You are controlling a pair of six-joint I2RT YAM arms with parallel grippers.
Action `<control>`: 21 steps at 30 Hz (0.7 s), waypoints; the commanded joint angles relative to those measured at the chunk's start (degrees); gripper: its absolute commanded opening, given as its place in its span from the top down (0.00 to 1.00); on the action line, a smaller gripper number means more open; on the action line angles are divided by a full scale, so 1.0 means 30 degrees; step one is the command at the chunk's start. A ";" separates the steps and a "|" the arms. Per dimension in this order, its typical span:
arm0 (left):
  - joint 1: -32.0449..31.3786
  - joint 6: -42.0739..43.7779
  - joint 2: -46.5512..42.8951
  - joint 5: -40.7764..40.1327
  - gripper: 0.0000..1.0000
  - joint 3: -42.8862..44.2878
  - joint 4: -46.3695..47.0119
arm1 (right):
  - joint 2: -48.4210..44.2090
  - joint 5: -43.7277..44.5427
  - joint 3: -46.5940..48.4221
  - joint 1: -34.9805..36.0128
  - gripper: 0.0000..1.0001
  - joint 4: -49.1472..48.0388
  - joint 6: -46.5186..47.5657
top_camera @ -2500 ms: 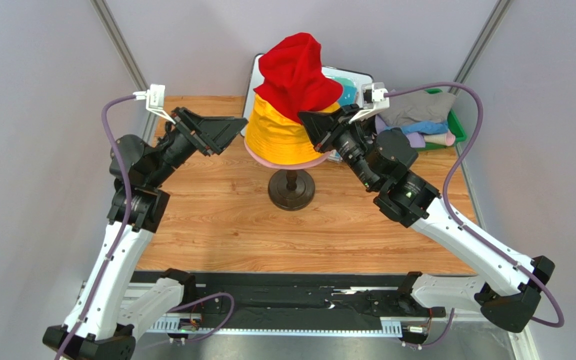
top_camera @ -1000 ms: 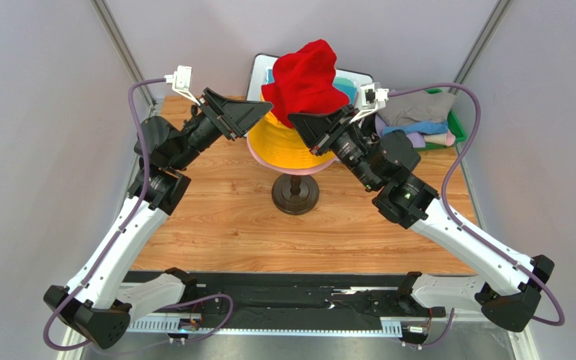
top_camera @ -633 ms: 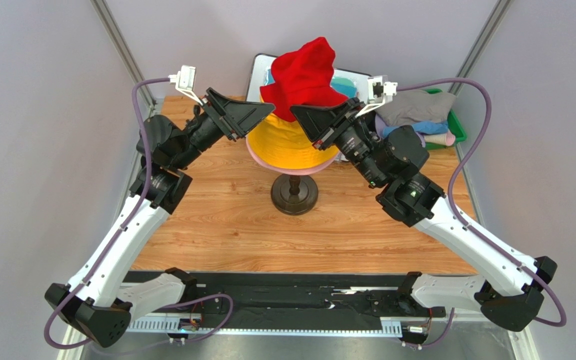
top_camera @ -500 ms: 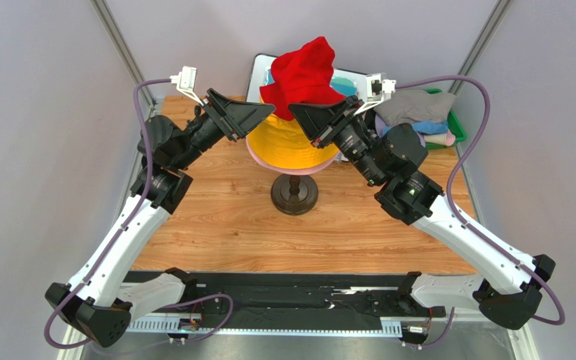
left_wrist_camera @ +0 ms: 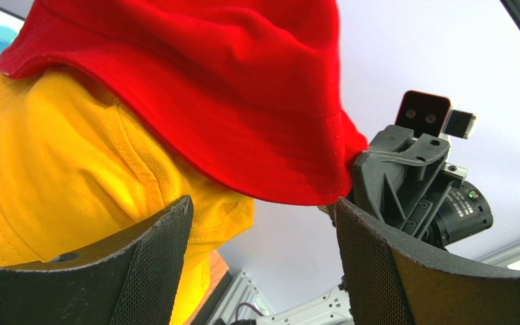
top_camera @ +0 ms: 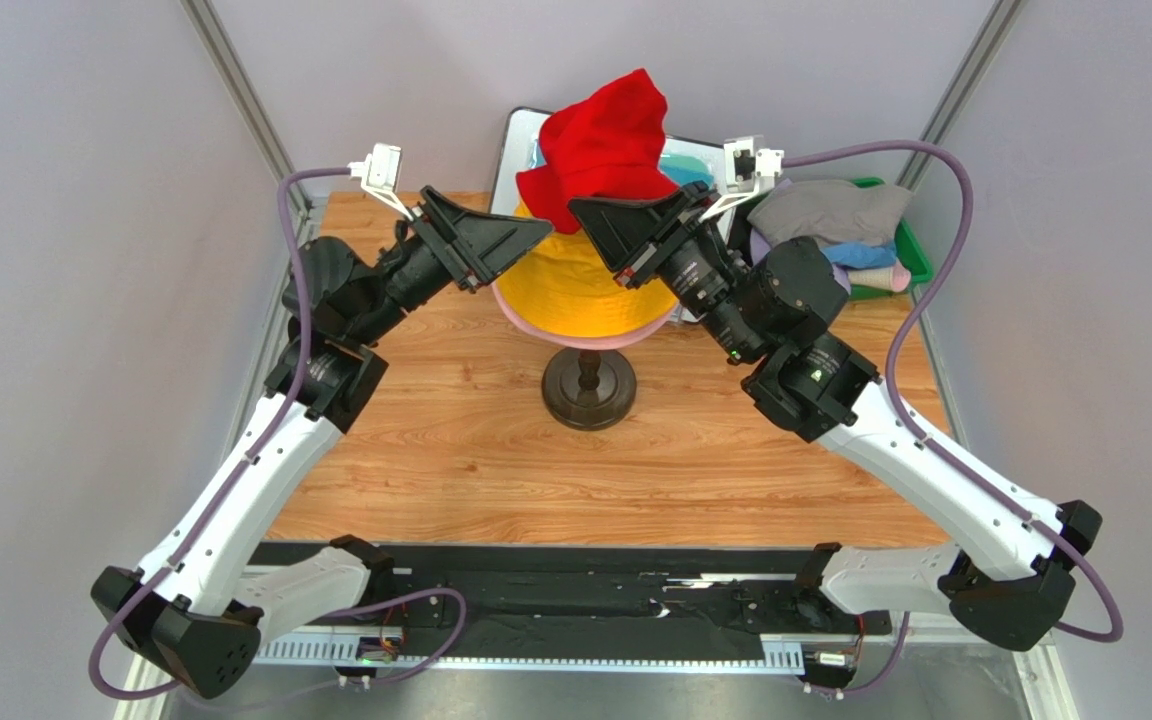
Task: Stack the hats
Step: Stack the hat on the hat.
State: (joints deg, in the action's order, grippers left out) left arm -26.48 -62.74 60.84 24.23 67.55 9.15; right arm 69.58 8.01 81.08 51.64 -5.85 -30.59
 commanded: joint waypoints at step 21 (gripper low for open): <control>-0.0050 -0.1879 0.1752 0.1182 0.21 0.1156 0.3367 | -0.1983 -0.1000 -0.1742 0.0190 1.00 0.1773 0.0206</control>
State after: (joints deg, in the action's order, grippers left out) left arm -26.48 -66.63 65.84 27.44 69.73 15.51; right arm 65.30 7.03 77.03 51.68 -1.50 -30.37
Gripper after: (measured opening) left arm 0.820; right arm 0.010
